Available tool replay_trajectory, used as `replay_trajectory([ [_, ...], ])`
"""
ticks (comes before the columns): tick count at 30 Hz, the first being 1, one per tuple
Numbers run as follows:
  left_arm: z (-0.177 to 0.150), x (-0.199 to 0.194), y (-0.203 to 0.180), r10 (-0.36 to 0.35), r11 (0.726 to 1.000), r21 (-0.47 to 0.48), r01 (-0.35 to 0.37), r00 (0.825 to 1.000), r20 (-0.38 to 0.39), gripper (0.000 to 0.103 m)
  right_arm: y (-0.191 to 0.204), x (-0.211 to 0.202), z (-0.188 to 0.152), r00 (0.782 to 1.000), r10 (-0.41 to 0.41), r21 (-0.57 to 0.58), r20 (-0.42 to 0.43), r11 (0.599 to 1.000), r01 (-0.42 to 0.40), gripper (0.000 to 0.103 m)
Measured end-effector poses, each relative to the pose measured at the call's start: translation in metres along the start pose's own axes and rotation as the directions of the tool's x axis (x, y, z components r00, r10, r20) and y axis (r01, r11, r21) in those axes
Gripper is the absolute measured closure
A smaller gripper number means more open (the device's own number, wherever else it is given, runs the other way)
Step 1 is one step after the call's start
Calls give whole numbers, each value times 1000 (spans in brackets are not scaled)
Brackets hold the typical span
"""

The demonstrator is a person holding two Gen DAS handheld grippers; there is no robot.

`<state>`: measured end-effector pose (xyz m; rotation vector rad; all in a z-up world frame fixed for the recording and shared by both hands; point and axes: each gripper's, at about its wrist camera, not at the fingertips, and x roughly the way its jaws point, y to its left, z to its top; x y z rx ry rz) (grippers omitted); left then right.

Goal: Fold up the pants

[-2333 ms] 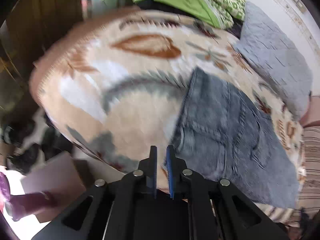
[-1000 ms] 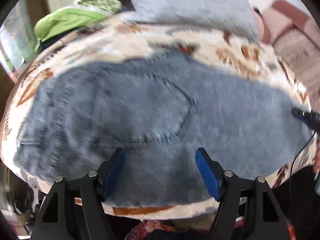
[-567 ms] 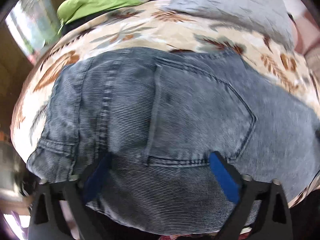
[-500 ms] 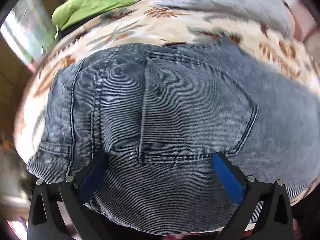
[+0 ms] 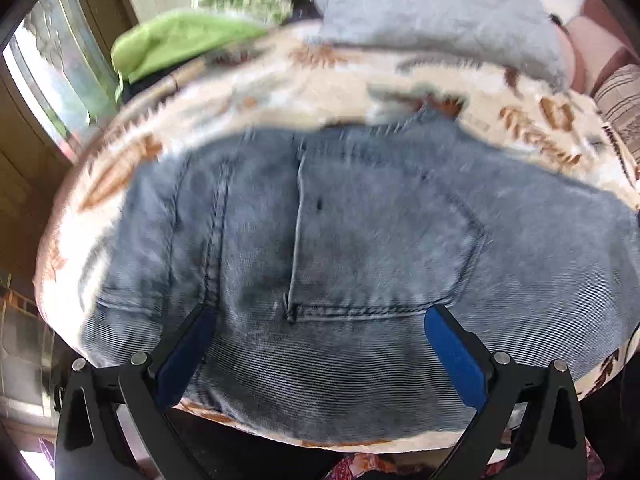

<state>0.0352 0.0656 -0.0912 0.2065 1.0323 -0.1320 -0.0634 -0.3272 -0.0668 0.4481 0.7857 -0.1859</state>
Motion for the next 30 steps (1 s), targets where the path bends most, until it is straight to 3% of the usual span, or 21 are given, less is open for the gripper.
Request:
replay_trajectory([
  [2, 1, -11, -8, -24, 1000, 16, 23, 999, 28, 0, 15, 0, -2, 997, 79, -36, -12, 996, -79, 85],
  [5, -1, -18, -21, -59, 998, 35, 58, 998, 23, 0, 38, 14, -11, 983, 154, -81, -96, 983, -162, 85],
  [9, -6, -7, -38, -59, 996, 67, 60, 998, -24, 0, 62, 35, -25, 962, 179, -135, -207, 969, -209, 85],
  [13, -12, 19, -46, -30, 997, 61, 38, 992, -125, 0, 66, 55, -41, 950, 127, -173, -284, 968, -181, 85],
  [18, -18, 26, -58, 30, 992, 126, -17, 995, -97, 0, 58, 61, -38, 945, 157, -126, -288, 972, -200, 86],
  [24, -22, 25, -56, 6, 992, 124, 4, 997, -79, 0, 63, 65, -36, 955, 143, -158, -259, 969, -188, 86],
  [27, -21, 24, -50, -7, 992, 128, 21, 994, -106, 0, 65, 64, -37, 959, 135, -172, -248, 968, -181, 86],
  [30, -14, 13, -34, -54, 996, 65, 60, 994, -92, 0, 66, 60, -36, 962, 122, -175, -246, 970, -168, 86],
])
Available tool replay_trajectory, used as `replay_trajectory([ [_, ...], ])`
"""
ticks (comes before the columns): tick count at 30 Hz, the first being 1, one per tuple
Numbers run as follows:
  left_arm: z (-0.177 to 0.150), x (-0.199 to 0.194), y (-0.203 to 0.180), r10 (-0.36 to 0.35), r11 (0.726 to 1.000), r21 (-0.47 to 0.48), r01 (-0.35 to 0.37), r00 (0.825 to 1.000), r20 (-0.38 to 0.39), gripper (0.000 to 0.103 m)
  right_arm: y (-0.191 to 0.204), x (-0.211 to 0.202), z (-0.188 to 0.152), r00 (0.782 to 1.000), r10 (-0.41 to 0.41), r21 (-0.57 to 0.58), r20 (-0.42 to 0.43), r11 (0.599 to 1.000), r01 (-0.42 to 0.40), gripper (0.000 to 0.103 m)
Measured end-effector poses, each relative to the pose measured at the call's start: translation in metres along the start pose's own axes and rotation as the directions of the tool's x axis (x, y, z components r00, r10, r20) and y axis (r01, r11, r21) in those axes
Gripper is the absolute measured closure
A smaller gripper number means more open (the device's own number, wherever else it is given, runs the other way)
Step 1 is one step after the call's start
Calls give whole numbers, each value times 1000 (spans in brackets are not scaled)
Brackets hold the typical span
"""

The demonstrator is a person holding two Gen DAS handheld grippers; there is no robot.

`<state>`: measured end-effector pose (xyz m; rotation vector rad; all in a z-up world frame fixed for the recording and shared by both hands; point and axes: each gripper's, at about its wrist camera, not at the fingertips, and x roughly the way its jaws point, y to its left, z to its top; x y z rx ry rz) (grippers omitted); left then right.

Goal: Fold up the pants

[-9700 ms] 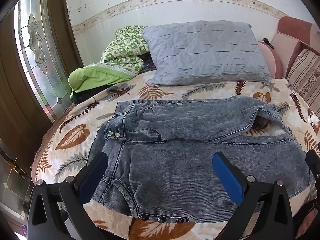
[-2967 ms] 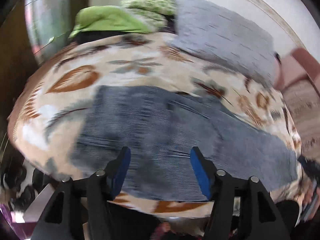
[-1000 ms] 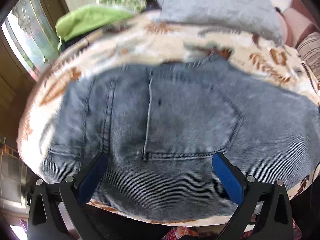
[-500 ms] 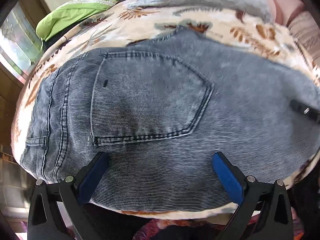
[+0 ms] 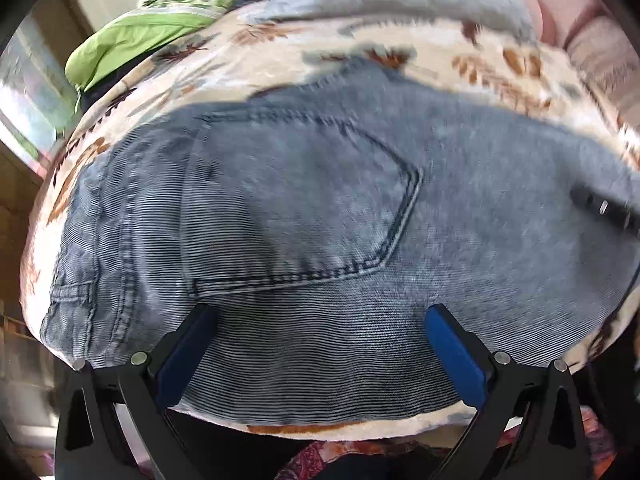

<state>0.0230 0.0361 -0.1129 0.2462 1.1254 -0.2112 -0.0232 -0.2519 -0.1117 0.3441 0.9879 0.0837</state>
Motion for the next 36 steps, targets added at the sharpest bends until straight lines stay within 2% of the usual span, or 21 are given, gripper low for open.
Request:
replay_trajectory([
  [3, 4, -15, 23, 55, 997, -50, -53, 997, 48, 0, 7, -8, -3, 1000, -19, -18, 22, 1000, 20, 86],
  [8, 11, -28, 71, 159, 977, -152, -148, 985, 64, 0, 26, -29, -1, 991, 66, -76, 114, 995, -57, 86],
  [10, 11, -28, 86, 187, 968, -180, -173, 981, 61, 0, 37, -32, -2, 987, 98, -106, 125, 991, -85, 86],
  [14, 7, -15, 95, 193, 962, -200, -185, 981, 20, 0, 55, -21, -5, 991, 114, -148, 64, 984, -104, 86],
  [19, 2, 7, 86, 200, 965, -168, -203, 979, -32, 0, 65, 5, -13, 997, 63, -191, -50, 979, -72, 86],
  [21, 2, 12, 85, 207, 964, -162, -210, 978, -32, 0, 66, 9, -17, 997, 51, -207, -53, 977, -61, 86],
  [25, 2, 17, 89, 172, 967, -185, -177, 984, -44, 0, 62, 11, -18, 996, 65, -208, -56, 975, -75, 86],
  [31, 3, 29, 106, 53, 976, -210, -64, 997, -56, 0, 62, 11, -20, 997, 62, -233, -48, 970, -72, 85],
  [36, 2, 30, 107, 42, 978, -202, -52, 998, -53, 0, 65, 12, -21, 997, 67, -248, -43, 966, -76, 79],
])
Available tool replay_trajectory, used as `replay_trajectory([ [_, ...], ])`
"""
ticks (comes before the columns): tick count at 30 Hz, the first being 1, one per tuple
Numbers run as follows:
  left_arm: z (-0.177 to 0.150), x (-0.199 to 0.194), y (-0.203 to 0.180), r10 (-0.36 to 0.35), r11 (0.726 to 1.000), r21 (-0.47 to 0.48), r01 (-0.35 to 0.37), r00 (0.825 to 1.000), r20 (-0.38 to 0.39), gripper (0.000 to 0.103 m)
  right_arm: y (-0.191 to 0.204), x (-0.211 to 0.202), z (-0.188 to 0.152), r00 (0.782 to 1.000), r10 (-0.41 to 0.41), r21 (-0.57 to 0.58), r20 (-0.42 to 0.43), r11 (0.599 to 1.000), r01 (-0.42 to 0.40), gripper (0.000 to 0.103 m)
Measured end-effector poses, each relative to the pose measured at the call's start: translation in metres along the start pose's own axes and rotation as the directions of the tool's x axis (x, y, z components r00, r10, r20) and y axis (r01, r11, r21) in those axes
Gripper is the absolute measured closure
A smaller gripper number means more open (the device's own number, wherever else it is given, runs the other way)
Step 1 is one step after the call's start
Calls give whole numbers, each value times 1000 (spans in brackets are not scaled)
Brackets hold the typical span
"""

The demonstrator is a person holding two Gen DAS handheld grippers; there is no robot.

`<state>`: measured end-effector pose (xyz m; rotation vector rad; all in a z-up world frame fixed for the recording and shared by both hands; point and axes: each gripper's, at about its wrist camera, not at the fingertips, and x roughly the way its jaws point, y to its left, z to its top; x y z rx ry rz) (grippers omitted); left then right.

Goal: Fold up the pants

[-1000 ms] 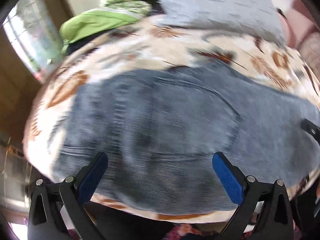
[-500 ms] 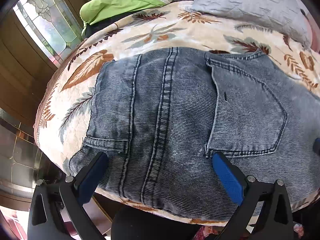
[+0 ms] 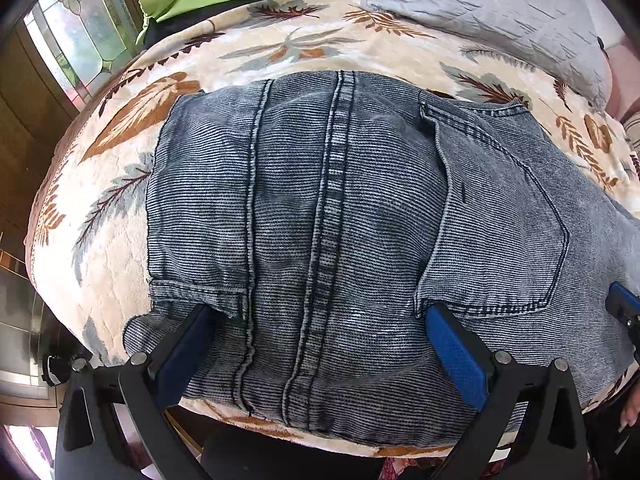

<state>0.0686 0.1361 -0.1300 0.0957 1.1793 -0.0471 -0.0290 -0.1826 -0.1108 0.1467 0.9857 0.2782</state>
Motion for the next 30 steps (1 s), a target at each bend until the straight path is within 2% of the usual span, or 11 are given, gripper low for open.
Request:
replay_trajectory([
  [3, 1, -1, -1, 6, 1000, -5, -6, 1000, -11, 0, 3, 0, -1, 999, 45, -8, 1, 999, -45, 53],
  [5, 2, -3, -1, 12, 1000, -21, -13, 999, -31, 0, 13, -1, -4, 997, 83, -43, -7, 996, -83, 28],
  [6, 3, -6, -2, 23, 999, -27, -24, 999, -38, 0, 20, -1, -6, 998, 65, -78, -13, 995, -66, 27],
  [9, 3, -16, -9, 70, 998, -3, -70, 997, -18, 0, 44, 3, -13, 998, -54, -223, -18, 974, 49, 26],
  [11, 0, -24, -18, 94, 995, 19, -94, 996, 9, 0, 46, 2, -14, 998, -66, -224, -19, 973, 60, 26],
  [13, 0, -36, -25, 95, 994, 44, -97, 994, 50, 0, 38, -2, -11, 999, -27, -172, -27, 985, 22, 27],
  [17, 0, -58, -42, 42, 995, 90, -52, 993, 110, 0, 22, -17, 5, 999, 37, -64, 21, 997, -36, 45],
  [19, 3, -62, -51, 21, 993, 117, -35, 993, 119, 0, 18, -21, 19, 998, 54, -37, 41, 998, -53, 47],
  [25, -4, -52, -66, -45, 985, 167, 31, 996, 77, 0, 25, -1, 80, 985, 175, -12, 9, 985, -175, 50],
  [29, -18, -13, -73, 22, 971, 238, -14, 999, -27, 0, 22, 28, 113, 965, 256, 57, -50, 966, -253, 51],
  [30, -20, -13, -71, 3, 974, 228, -2, 1000, -6, 0, 19, 35, 119, 962, 266, 81, -63, 962, -261, 51],
])
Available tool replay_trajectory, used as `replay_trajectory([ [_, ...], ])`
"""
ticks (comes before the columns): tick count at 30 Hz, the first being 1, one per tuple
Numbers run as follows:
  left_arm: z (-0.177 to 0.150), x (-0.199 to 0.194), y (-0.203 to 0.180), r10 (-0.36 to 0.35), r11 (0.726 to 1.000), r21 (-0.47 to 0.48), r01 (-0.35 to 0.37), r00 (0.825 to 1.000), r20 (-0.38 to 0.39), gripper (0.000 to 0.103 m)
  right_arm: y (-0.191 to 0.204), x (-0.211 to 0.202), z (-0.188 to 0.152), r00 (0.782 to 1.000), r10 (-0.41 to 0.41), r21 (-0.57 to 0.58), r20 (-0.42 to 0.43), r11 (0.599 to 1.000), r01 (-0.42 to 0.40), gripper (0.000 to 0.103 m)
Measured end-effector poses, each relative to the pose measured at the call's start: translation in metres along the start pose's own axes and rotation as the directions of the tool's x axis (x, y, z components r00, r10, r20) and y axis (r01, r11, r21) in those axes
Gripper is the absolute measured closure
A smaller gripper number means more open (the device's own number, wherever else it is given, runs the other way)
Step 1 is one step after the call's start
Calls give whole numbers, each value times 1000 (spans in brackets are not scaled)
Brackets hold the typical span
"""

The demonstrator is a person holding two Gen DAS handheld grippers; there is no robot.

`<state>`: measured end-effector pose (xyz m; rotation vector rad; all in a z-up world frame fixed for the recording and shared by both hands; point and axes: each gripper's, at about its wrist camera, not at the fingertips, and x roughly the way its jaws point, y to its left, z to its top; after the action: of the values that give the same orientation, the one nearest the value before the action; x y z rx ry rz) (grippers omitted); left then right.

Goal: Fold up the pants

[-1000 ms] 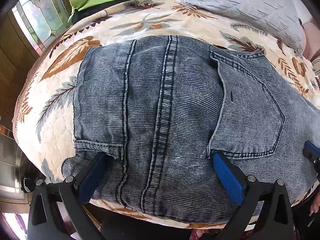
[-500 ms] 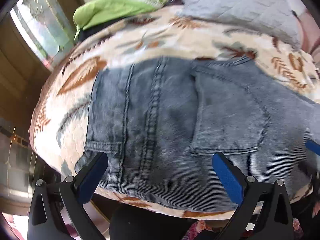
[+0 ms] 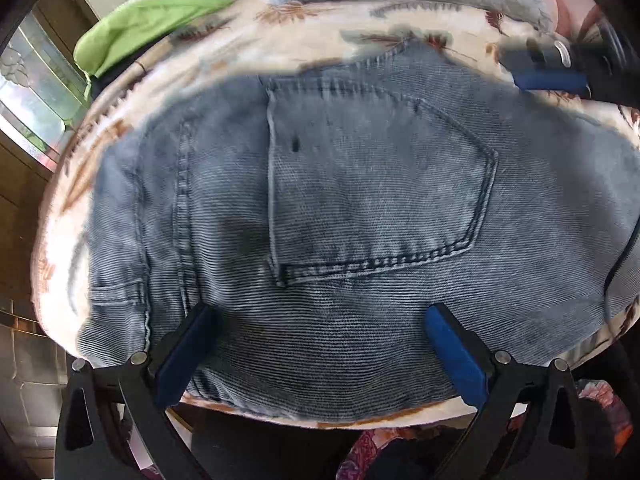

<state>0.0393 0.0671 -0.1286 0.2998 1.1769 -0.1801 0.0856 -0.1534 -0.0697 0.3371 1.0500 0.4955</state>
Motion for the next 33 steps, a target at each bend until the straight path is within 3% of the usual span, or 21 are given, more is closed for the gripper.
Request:
replay_trajectory([
  [11, -2, 0, 7, -28, 1000, 8, 28, 999, 23, 0, -38, 53, 49, 991, 111, 171, -78, 981, -96, 51],
  [18, -3, 2, 5, -33, 999, 5, 33, 999, 26, 0, -36, 80, 59, 992, 68, 130, -111, 990, -53, 51],
  [19, -3, 2, 5, -35, 999, 5, 35, 999, 26, 0, -34, 82, 59, 991, 74, 124, -110, 990, -60, 55],
  [20, -2, 3, 5, -35, 999, 4, 34, 999, 26, 0, -32, 85, 60, 990, 83, 116, -113, 991, -70, 67],
  [22, -2, 3, 5, -37, 999, 2, 37, 999, 28, 0, -25, 89, 60, 987, 95, 91, -129, 992, -84, 76],
  [23, -2, 3, 5, -38, 999, 2, 37, 999, 28, 0, -19, 91, 59, 987, 84, 69, -134, 995, -75, 86],
  [25, -2, 3, 5, -39, 999, 0, 39, 999, 29, 0, -8, 93, 58, 991, 10, 9, -136, 1000, -8, 95],
  [28, -1, 4, 5, -38, 999, -4, 38, 999, 28, 0, 4, 88, 61, 991, -99, -40, -85, 995, 95, 98],
  [30, 0, 4, 5, -36, 999, -8, 36, 999, 26, 0, 18, 86, 65, 980, -196, -117, -29, 974, 192, 98],
  [33, 3, 4, 9, -42, 999, -19, 43, 999, 23, 0, 28, 99, 71, 956, -292, -187, -27, 941, 282, 98],
])
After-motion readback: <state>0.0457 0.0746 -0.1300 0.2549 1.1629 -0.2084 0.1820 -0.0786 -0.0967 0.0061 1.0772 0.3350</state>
